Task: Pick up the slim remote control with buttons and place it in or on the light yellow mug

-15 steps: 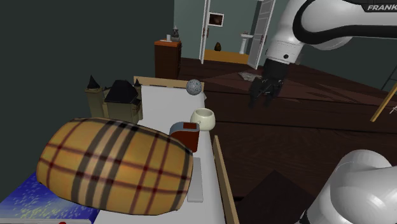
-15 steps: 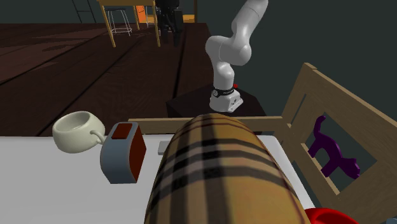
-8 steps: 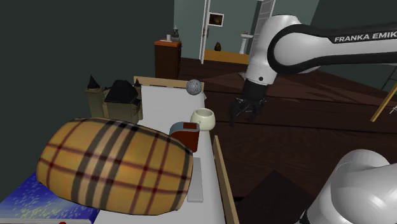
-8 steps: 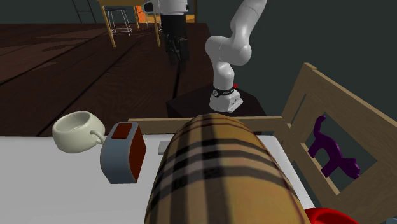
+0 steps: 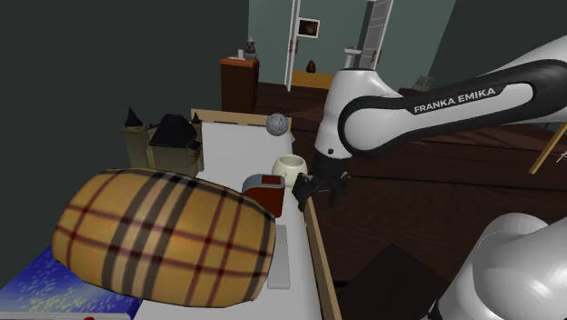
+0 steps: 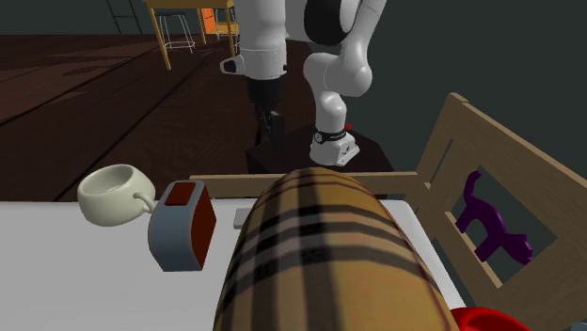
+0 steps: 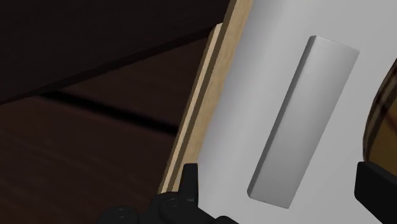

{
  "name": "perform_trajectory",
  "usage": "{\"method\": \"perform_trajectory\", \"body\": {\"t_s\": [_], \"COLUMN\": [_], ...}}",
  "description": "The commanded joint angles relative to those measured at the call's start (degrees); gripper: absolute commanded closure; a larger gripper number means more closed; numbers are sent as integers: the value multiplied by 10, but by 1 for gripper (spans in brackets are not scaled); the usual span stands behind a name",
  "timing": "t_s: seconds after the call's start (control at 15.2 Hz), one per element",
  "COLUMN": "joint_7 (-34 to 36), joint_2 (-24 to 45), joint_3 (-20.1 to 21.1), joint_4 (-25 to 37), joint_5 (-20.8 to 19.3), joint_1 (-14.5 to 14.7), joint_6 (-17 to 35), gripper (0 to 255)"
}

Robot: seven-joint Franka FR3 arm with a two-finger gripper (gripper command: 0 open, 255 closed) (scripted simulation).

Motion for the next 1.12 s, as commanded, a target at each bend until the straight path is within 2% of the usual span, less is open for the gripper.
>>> {"method": "perform_trajectory", "body": {"t_s": [0.0,0.33,0.59,1.06], "joint_7": [34,127,222,250], "joint_2": [40,155,261,312], "joint_3": [25,84,124,126], "joint_4": [-1,17,47,39], "joint_5": [4,-12,-65,-101], "joint_1": [-1,-14,-30,-33], "joint_6": [41,131,195,250], "gripper": [0,0,0,0]}}
